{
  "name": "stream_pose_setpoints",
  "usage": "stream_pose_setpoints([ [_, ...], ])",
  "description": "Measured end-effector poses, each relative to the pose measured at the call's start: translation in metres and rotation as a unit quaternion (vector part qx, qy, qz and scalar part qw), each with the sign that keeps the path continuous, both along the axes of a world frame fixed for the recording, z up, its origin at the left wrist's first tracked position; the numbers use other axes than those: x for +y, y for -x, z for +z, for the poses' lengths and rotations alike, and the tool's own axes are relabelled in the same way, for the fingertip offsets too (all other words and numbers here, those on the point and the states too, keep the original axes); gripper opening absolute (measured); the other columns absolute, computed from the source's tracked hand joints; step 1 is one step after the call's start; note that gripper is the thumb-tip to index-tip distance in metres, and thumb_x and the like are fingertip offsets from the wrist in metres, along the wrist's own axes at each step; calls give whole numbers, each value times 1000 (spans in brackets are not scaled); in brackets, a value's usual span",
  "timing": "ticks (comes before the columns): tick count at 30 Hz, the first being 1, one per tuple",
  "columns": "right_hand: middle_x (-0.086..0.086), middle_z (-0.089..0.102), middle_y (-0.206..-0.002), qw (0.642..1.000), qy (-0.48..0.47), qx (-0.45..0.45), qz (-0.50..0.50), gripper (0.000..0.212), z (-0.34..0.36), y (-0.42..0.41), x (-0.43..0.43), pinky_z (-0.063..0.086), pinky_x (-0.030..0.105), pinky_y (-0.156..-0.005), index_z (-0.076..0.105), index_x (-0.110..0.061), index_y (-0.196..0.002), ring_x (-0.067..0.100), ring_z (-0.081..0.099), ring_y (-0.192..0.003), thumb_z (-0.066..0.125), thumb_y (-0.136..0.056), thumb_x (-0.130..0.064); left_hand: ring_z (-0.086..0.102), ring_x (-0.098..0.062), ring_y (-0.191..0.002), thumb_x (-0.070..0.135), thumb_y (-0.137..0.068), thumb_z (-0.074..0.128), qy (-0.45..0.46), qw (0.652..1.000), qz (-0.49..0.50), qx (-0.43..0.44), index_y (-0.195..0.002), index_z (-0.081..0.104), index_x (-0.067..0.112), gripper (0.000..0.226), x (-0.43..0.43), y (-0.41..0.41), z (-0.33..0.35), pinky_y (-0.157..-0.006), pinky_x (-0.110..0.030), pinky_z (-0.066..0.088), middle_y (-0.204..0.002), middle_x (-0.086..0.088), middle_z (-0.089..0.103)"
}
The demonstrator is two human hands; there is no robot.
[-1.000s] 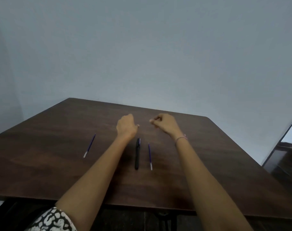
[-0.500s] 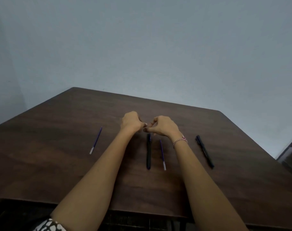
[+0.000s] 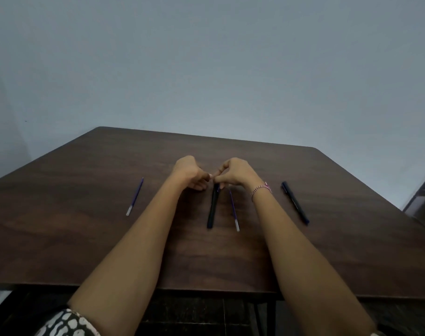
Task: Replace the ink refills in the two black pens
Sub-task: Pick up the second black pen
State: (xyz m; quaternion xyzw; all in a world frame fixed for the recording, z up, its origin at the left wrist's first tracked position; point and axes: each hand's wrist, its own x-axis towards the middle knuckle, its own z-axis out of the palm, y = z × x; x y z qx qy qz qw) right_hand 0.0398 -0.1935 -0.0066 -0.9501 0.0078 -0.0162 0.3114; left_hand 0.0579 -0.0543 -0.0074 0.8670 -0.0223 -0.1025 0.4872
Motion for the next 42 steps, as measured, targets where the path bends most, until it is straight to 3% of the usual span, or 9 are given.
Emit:
stream_pose_setpoints([
  [5,-5,65,-59,997,-58,-32,-37,25,-2,-1,-7,47,22,-66,58,-16,-87,3,61,-63,79,-75,-23,63,-17,-60,9,-88,63,38,998,-23,37,-97,64,-5,17,3,8,6,-58,-26,56,-72,-14,65],
  [10,-1,65,-62,985,-152,-50,-70,45,-5,-1,-10,47,25,-76,48,-13,-96,8,61,-68,83,-71,-28,63,-18,-65,10,-89,61,75,994,-54,59,-101,63,-5,20,5,16,10,-59,-25,56,-79,-14,65],
  [14,-3,65,-61,973,-196,-75,-95,46,-3,1,-10,40,20,-56,47,-16,-94,4,56,-56,83,-70,-31,65,-19,-65,11,-84,68,126,988,-71,60,-92,65,-4,17,7,16,10,-56,-27,58,-77,-14,66],
  [20,3,70,-74,960,-237,-113,-98,44,2,0,-7,43,22,-59,47,-16,-96,9,56,-61,80,-73,-34,67,-12,-51,13,-77,75,169,982,-68,49,-86,68,0,17,9,12,10,-50,-23,57,-64,-8,69],
  [25,7,65,-77,909,-406,-67,-62,31,8,3,0,50,18,-51,48,-8,-103,10,58,-59,67,-88,-28,68,-13,-57,14,-75,76,253,967,-18,-1,-90,66,0,23,15,5,10,-56,-25,58,-66,-8,70],
  [29,5,69,-79,921,-388,30,-3,28,10,10,7,51,16,-55,56,-7,-108,9,67,-63,58,-93,-32,68,-11,-56,15,-76,76,339,940,25,-38,-86,65,1,20,21,-3,9,-54,-21,57,-72,-9,70],
  [35,2,74,-80,925,-364,70,81,24,10,11,16,32,10,-43,67,-9,-103,0,63,-60,54,-95,-28,68,-13,-61,20,-78,74,379,923,33,-53,-76,63,10,15,24,-9,6,-67,-22,53,-68,-3,72],
  [39,-1,74,-73,911,-396,63,97,15,11,11,16,35,9,-45,71,-16,-93,-1,56,-56,57,-94,-23,66,-18,-90,18,-97,48,425,904,-35,-24,-100,62,6,19,21,-7,9,-86,-33,50,-97,-7,69],
  [42,0,74,-73,911,-392,73,101,12,9,12,17,44,10,-50,71,-15,-87,-1,59,-58,62,-91,-22,66,-20,-99,9,-99,39,481,873,-83,-9,-112,58,2,24,21,-4,13,-81,-30,54,-107,-11,68],
])
